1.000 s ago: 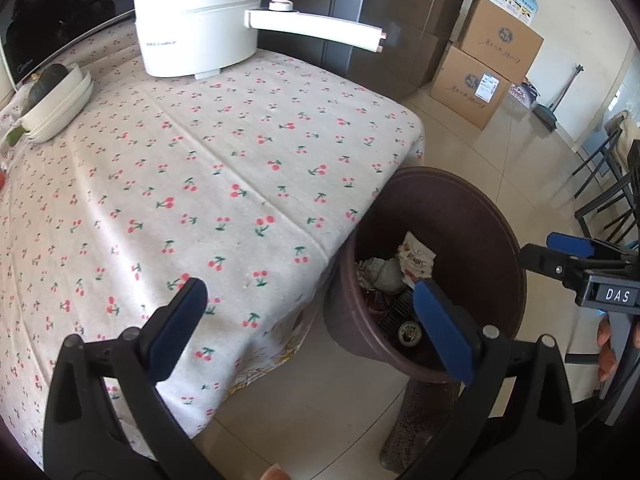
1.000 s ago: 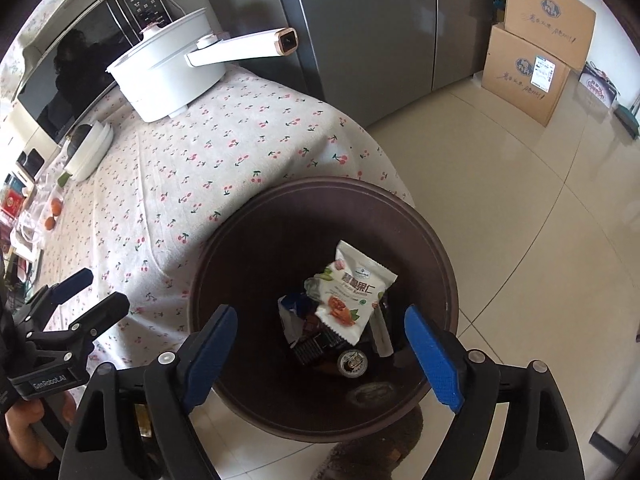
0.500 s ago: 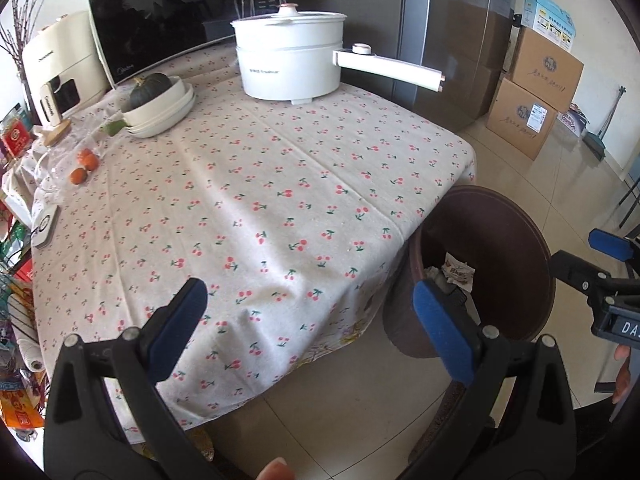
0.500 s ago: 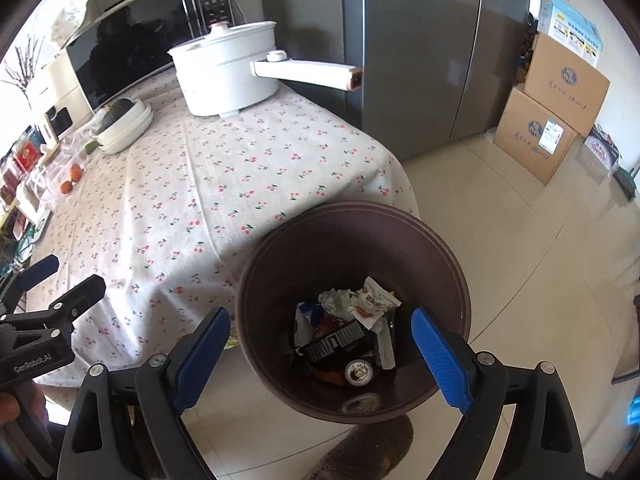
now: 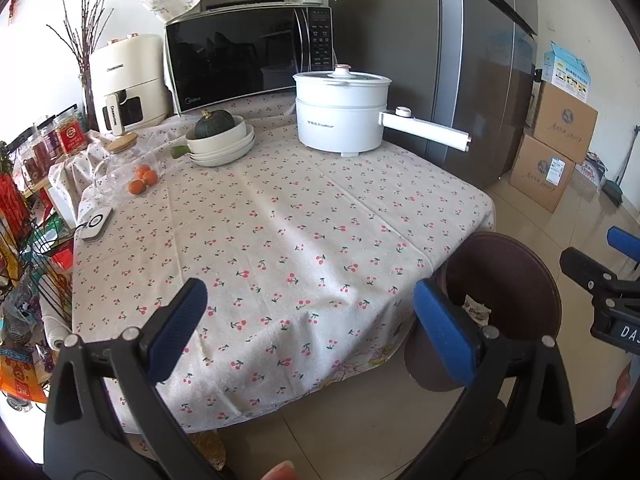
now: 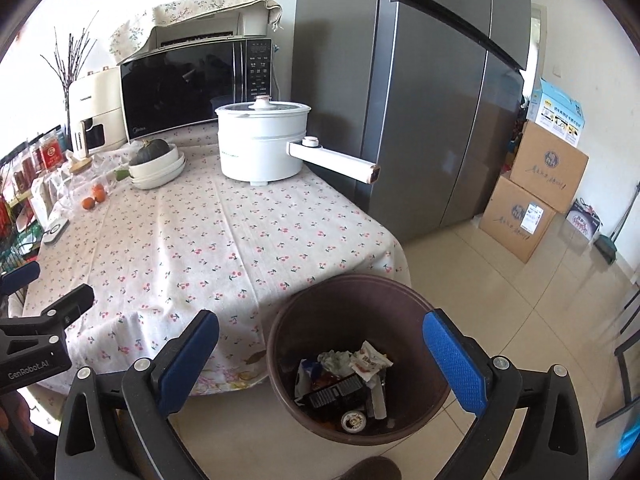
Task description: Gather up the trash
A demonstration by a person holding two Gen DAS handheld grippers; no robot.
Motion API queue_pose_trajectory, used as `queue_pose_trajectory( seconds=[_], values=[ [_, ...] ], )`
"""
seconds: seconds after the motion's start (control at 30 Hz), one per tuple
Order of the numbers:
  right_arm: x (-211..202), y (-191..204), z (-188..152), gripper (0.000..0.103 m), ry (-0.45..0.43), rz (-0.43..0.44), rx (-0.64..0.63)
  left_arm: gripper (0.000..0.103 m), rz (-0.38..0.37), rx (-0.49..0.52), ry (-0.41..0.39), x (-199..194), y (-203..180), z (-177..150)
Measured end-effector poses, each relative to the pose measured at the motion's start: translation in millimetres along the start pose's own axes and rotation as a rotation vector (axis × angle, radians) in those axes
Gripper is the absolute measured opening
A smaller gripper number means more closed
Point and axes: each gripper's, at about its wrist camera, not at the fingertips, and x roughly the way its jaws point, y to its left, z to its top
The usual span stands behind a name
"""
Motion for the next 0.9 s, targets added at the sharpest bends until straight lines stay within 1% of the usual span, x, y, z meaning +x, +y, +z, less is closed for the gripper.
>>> queue_pose_trajectory(
  seconds=[0.1,0.33,0.77,0.9],
  values=[
    [0.4,3.1,1.2,0.103,0.003,0.019,0.006,0.102,0.0,-0.017,-0.007,-1.1,1.8,0.4],
    [1.3,11.0,-1.8,0.103,0.003,0.015,-0.022,0.102,0.0,-0.007,-0.007,-3.4,-2.4,-1.0],
    [-0.8,6.9,-2.2,0.103,-0.012,0.024,0.004,0.102,0.002,-0.014,-0.04,-10.3,-4.7,0.0],
    [-0.9,7.1,-2.2,0.103,-0.011,0.024,0.004,0.102,-0.001,-0.017,-0.039,-10.2,-4.6,0.3]
  ],
)
